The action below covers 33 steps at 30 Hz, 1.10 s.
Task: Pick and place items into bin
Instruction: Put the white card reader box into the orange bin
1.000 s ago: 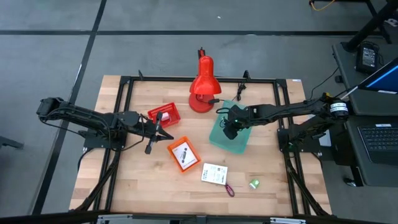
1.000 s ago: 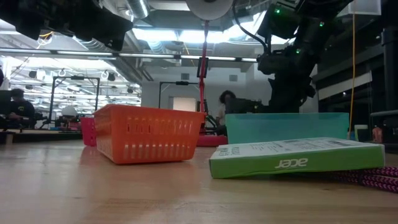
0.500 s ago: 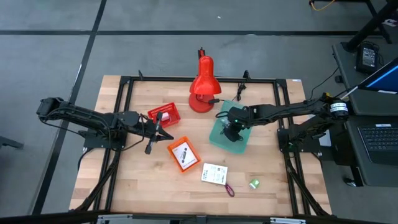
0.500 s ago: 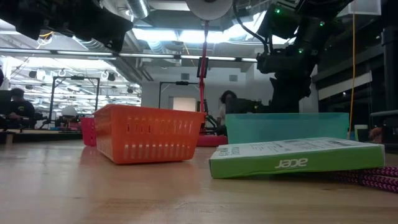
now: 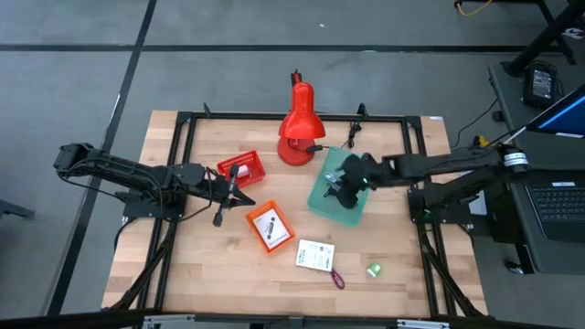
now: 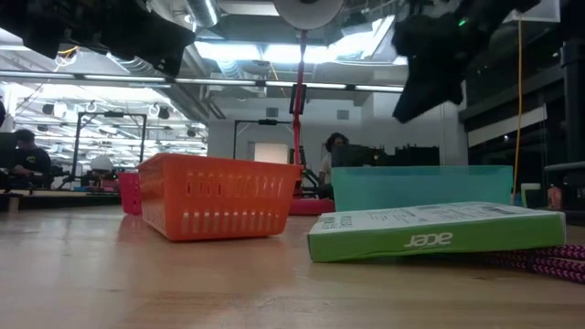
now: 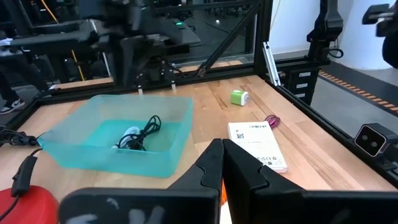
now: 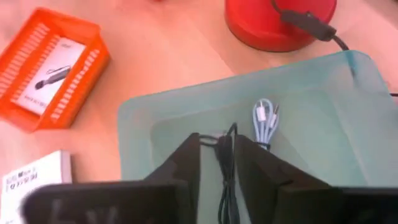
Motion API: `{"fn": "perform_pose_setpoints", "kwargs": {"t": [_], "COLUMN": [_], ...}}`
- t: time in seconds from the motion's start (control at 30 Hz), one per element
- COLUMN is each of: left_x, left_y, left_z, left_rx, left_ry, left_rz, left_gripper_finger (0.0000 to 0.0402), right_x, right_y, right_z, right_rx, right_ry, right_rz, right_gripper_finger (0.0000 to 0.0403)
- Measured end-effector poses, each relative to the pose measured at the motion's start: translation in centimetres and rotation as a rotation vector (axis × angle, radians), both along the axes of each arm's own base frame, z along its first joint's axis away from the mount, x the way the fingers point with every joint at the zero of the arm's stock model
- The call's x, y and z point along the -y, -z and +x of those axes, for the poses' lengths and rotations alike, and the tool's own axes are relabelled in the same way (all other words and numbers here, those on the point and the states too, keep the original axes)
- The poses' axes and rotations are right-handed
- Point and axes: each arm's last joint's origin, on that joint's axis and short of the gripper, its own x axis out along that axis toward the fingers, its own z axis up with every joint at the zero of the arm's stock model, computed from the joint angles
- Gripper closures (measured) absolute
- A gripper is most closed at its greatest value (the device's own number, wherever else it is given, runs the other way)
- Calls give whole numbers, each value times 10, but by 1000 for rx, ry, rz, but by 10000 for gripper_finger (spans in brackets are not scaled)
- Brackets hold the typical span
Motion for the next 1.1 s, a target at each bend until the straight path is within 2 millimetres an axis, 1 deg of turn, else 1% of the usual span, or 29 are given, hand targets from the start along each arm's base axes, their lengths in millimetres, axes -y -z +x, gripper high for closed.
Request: {"fn": "perform_pose_setpoints", "kwargs": {"t": [0.13,0.2,0.4,0.6,0.7,0.87,1.0,1.1], "left_x": [0,0,0,0,0,0,0,0], "left_y": [0,0,2,5,5,5,6,6], "left_z": [0,0,0,-1,-1,-1,-1,-1], "left_rx": [1,3,-15,-47,-51,-52,-57,-56], "left_ry": [0,3,6,5,5,4,4,4], "left_rz": [2,17,22,22,22,23,23,24], "left_gripper_finger": [396,397,400,394,395,398,396,396], "right_x": [-29,-45,-87,-120,-132,-151,-162,-171], "right_y": [0,-1,-2,14,26,43,48,50], "right_z": [-4,-3,-7,-8,-6,6,9,5], "right_rx": [35,75,170,167,141,172,211,225], "right_ry": [-43,-81,-126,-113,-118,-134,-134,-120], "right_rz": [-14,-12,23,53,65,97,141,195], "right_gripper_finger": [379,396,387,400,400,398,402,401]}}
